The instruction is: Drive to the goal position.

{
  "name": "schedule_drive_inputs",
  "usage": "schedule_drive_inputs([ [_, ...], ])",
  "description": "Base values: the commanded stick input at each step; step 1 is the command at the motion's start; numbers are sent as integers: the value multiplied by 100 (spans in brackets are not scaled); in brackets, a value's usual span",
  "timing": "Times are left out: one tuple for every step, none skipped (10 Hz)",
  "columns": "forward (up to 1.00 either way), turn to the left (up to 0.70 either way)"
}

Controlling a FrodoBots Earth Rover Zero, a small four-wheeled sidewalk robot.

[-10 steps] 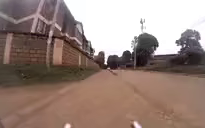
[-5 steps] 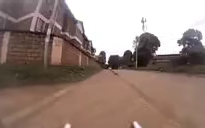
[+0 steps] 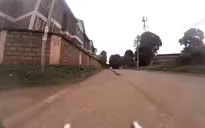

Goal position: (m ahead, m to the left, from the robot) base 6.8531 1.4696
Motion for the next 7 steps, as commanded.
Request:
schedule_drive_inputs([
  [70,6],
  [70,2],
  [70,7],
  [70,0],
  [70,0],
  [70,0],
  [70,0],
])
